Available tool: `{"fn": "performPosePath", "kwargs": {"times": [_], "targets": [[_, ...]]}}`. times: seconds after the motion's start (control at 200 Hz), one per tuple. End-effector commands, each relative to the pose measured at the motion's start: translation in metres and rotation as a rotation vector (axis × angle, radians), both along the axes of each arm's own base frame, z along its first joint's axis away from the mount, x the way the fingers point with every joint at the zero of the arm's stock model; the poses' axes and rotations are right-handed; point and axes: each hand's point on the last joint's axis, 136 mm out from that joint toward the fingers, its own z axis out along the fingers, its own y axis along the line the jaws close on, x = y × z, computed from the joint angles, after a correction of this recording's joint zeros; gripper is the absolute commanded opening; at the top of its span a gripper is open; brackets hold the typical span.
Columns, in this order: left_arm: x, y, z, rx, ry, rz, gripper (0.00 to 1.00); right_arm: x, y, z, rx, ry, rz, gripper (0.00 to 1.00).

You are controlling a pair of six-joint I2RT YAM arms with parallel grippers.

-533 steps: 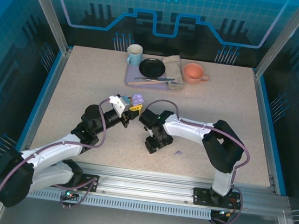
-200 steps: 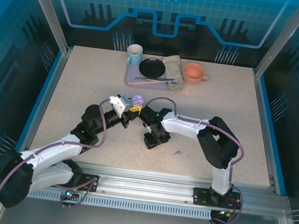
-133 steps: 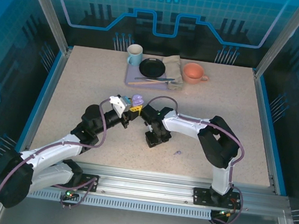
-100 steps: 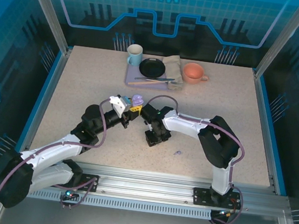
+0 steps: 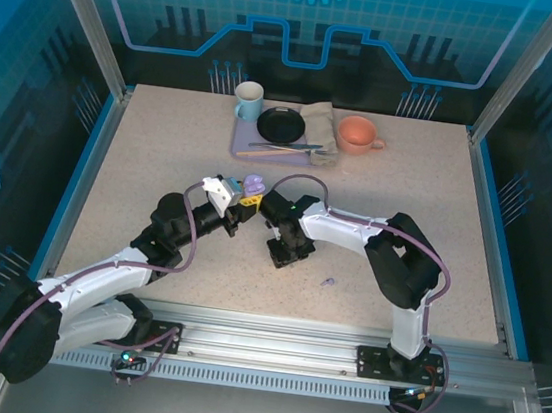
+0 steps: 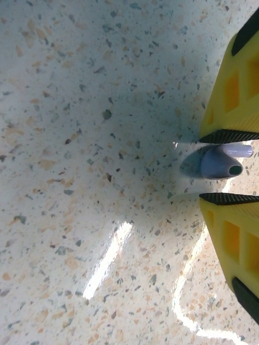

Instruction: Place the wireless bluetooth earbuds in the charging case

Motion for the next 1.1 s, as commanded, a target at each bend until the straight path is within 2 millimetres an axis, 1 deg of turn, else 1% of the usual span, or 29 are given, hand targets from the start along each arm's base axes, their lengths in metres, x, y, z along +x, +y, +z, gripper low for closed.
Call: {"fn": "performPosePath", "kwargs": {"times": [0.0,0.065,0.22,0.61,0.695,0.745,0.865,1.095], "targets": [[-0.002,-0.001,0.015,-0.008,-0.047,0.0,0.0,-0.002,-0.011,-0.007,-0.032,0.014,-0.015,0.31],[-0.002,-0.001,0.015,-0.008,-0.047,0.0,0.0,-0.003,-0.014,-0.008,-0.04,0.013,-0.018,0.3],[-0.002,-0.001,0.015,-0.008,-0.047,0.0,0.0,-0.004,-0.016,-0.011,-0.047,0.012,-0.022,0.3],[-0.001,-0.001,0.015,-0.01,-0.042,-0.001,0.0,0.004,-0.01,-0.01,-0.049,-0.001,-0.025,0.3],[-0.001,-0.002,0.015,-0.01,-0.04,-0.002,0.0,0.005,-0.01,-0.01,-0.053,-0.002,-0.027,0.29],[-0.001,-0.001,0.014,-0.01,-0.038,-0.002,0.0,0.005,-0.009,-0.011,-0.052,-0.003,-0.027,0.26],[-0.001,-0.002,0.014,-0.009,-0.035,-0.006,0.0,0.006,-0.008,-0.012,-0.052,0.001,-0.029,0.26],[0.0,-0.003,0.013,-0.008,-0.031,-0.008,0.0,0.007,-0.007,-0.008,-0.05,-0.005,-0.028,0.22]]}}
